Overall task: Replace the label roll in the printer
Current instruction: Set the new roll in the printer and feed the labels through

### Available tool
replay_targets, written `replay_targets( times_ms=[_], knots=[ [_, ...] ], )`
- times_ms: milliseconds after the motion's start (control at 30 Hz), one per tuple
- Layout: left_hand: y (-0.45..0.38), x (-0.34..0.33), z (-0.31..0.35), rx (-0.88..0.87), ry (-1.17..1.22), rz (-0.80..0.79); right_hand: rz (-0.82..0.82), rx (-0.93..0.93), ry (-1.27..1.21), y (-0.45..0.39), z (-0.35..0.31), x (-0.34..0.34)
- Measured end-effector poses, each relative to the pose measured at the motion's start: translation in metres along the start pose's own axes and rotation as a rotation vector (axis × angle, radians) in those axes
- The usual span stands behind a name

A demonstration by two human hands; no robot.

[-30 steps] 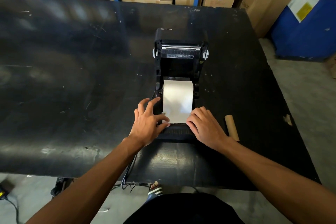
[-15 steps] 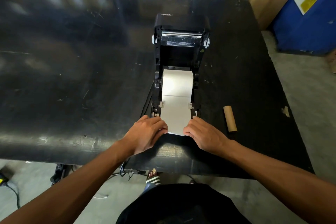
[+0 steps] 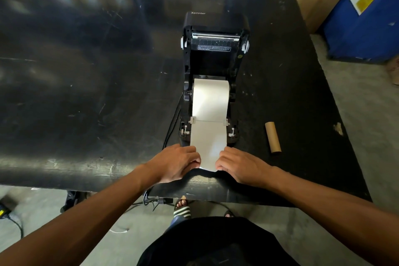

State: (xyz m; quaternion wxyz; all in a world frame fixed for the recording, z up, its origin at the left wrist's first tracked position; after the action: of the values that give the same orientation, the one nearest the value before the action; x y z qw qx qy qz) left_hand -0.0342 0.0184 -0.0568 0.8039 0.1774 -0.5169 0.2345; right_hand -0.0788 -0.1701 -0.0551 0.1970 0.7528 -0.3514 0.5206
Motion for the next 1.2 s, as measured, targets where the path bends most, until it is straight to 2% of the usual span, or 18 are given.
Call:
replay_targets(
  times_ms=[100, 167, 267, 300, 367, 433, 533, 600, 667, 700, 767, 867, 967, 1200],
  knots=[
    [0.001, 0.002, 0.000, -0.001, -0.006, 0.022, 0.006, 0.005, 0.008, -0.001, -0.002, 0.001],
    [0.005, 0.005, -0.003, 0.043, 0.062, 0.188, 0.003, 0.023, 0.031, 0.000, -0.001, 0.003],
    [0.007, 0.009, -0.025, 0.370, 0.280, 0.560, -0.067, 0.050, 0.076, -0.002, 0.000, 0.007],
    [0.005, 0.008, -0.034, 0.530, 0.399, 0.622, -0.091, 0.053, 0.088, -0.003, 0.000, 0.009],
    [-0.006, 0.001, -0.050, 0.789, 0.662, 0.613, -0.055, 0.047, 0.112, -0.010, 0.001, 0.019],
    [-0.020, -0.004, -0.058, 0.890, 0.811, 0.580, 0.146, 0.008, 0.093, -0.022, 0.005, 0.040],
    [-0.036, -0.011, -0.058, 0.941, 0.985, 0.602, 0.634, -0.103, 0.017, -0.049, 0.027, 0.094],
    [-0.040, -0.017, -0.055, 0.952, 1.052, 0.613, 0.932, -0.328, -0.071, -0.071, 0.055, 0.135],
    [-0.040, -0.022, -0.054, 0.967, 1.061, 0.612, 1.091, -0.682, -0.304, -0.091, 0.089, 0.170],
    [-0.040, -0.022, -0.054, 0.976, 1.061, 0.607, 1.068, -0.850, -0.467, -0.102, 0.103, 0.181],
    [-0.038, -0.022, -0.054, 0.981, 1.038, 0.591, 0.911, -1.087, -0.719, -0.122, 0.125, 0.194],
    [-0.036, -0.020, -0.055, 0.966, 0.976, 0.564, 0.681, -1.231, -0.886, -0.140, 0.136, 0.196],
    [-0.037, -0.019, -0.056, 0.950, 0.961, 0.563, 0.628, -1.252, -0.940, -0.145, 0.135, 0.189],
    [-0.038, -0.029, -0.057, 1.030, 1.213, 0.606, 0.769, -1.033, -1.006, -0.120, 0.119, 0.164]
  ],
)
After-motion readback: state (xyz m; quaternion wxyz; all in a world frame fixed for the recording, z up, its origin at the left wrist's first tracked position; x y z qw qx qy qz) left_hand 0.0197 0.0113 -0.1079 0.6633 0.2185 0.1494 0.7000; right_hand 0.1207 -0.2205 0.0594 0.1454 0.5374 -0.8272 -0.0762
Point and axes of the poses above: each hand's wrist, its own y-axis away from the middle knuckle, its own x-axis out of the back of the hand, z = x × y, the point moved 4 cm from there along -y, towards the middle knuckle, and after that the axes turned 5 degrees about z, right-handed, at the moved point
